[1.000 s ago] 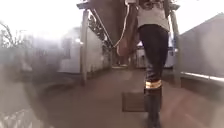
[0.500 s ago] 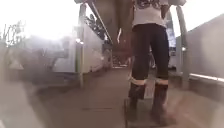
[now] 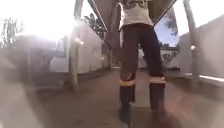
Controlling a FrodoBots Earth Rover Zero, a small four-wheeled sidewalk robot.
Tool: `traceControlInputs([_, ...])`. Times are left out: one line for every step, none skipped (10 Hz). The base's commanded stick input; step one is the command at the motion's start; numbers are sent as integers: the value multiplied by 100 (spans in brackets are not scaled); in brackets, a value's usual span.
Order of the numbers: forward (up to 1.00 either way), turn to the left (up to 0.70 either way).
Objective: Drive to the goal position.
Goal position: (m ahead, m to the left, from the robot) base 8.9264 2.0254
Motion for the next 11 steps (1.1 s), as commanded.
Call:
traceControlInputs([70, 0])
traceControlInputs([70, 0])
traceControlInputs([70, 0])
traceControlInputs([57, 0])
traceControlInputs([0, 0])
traceControlInputs([0, 0])
traceControlInputs([0, 0])
traceControlInputs([0, 0])
traceControlInputs([0, 0])
traceControlInputs([0, 0])
traceControlInputs([0, 0])
